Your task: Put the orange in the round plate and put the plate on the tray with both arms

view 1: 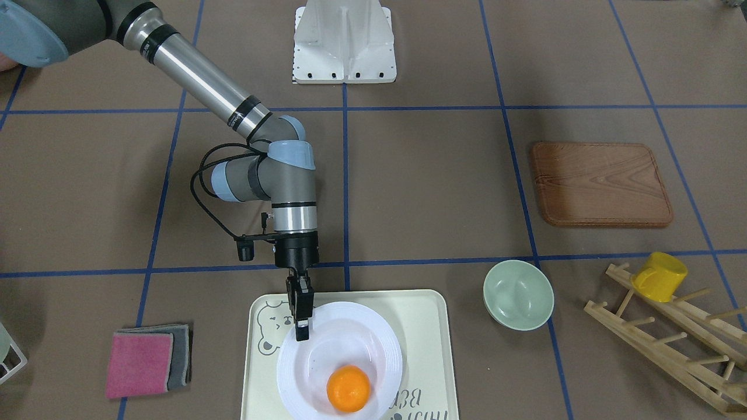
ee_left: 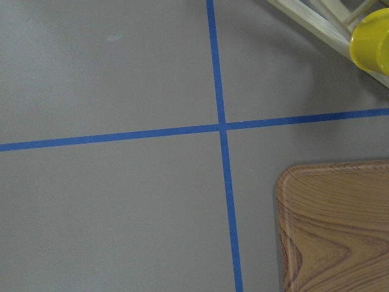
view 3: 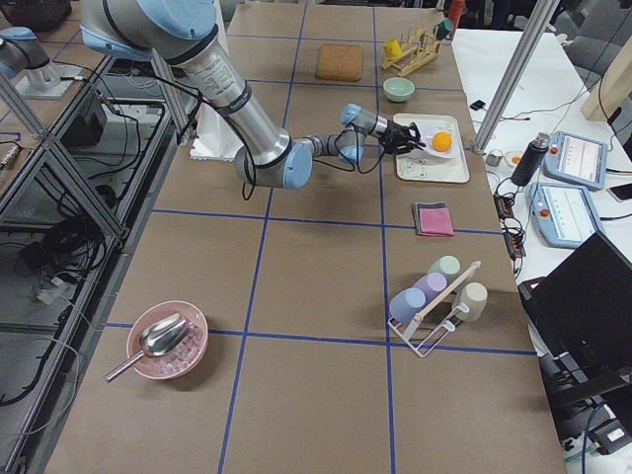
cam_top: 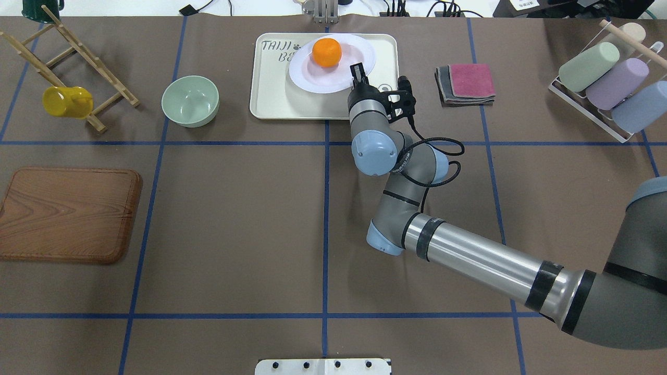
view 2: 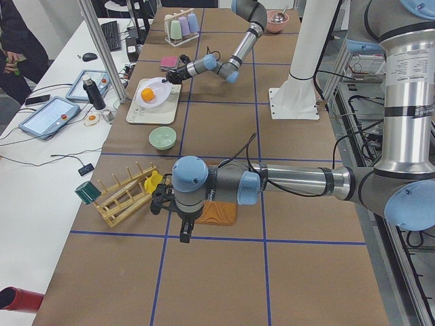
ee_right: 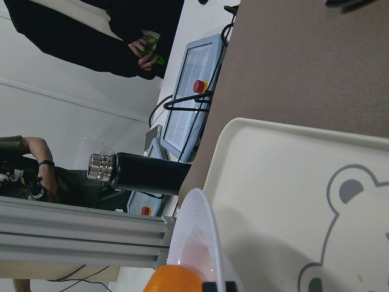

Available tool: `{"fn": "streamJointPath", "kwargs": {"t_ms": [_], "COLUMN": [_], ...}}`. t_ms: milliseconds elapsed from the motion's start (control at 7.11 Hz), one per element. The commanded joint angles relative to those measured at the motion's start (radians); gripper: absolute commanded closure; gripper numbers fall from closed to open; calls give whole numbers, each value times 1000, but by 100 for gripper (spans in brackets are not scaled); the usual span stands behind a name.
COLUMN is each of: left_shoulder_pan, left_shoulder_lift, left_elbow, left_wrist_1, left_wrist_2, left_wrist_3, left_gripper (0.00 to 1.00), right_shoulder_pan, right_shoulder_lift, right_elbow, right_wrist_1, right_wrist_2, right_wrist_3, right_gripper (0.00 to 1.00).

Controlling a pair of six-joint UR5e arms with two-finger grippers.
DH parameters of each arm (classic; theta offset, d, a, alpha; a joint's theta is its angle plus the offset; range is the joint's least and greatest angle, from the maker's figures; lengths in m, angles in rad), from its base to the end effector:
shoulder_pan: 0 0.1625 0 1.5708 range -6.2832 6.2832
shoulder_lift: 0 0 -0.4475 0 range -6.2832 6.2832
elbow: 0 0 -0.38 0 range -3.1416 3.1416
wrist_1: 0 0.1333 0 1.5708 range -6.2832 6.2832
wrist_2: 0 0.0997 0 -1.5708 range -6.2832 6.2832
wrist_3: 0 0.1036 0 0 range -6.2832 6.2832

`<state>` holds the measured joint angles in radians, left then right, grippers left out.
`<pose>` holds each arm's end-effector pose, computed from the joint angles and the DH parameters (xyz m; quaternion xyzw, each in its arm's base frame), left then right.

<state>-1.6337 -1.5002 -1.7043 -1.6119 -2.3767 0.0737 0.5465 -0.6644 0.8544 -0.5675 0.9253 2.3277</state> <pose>-0.0870 -0.4497 0.6460 0.0744 0.3874 0.0253 0.9185 -0.6153 -0.6032 0.3045 0.2050 -0.5575 0.6175 0.5156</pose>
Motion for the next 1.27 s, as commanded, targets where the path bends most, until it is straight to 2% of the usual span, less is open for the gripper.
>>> {"fn": "streamJointPath", "kwargs": {"t_ms": [0, 141, 281, 422, 563, 844, 1126], "left_shoulder_pan": [0, 0, 2, 0, 2, 0, 0], "left_shoulder_lift": [0, 2, 17, 21, 23, 26, 107], "left_elbow": [-5, -5, -6, -8, -9, -17, -69], "left_wrist_1": [1, 1, -2, -5, -3, 7, -3], "left_wrist_2": [1, 1, -1, -3, -3, -21, -29], "left_wrist_3": [0, 1, 5, 11, 11, 3, 8], "left_gripper": [1, 1, 1, 1, 1, 1, 1], "right_shoulder_pan": [-10, -4, 36, 77, 157, 367, 603], "right_shoulder_lift": [-127, -247, -289, -305, -328, -449, -539], "right_elbow": [257, 414, 464, 515, 594, 768, 839], "right_wrist_1": [-55, -89, -189, -345, -512, -696, -877], "right_wrist_2": [166, 273, 400, 490, 629, 963, 1213], "right_wrist_3": [-332, -552, -702, -895, -1074, -1419, -1816], "right_gripper": [0, 0, 0, 0, 0, 0, 0]}}
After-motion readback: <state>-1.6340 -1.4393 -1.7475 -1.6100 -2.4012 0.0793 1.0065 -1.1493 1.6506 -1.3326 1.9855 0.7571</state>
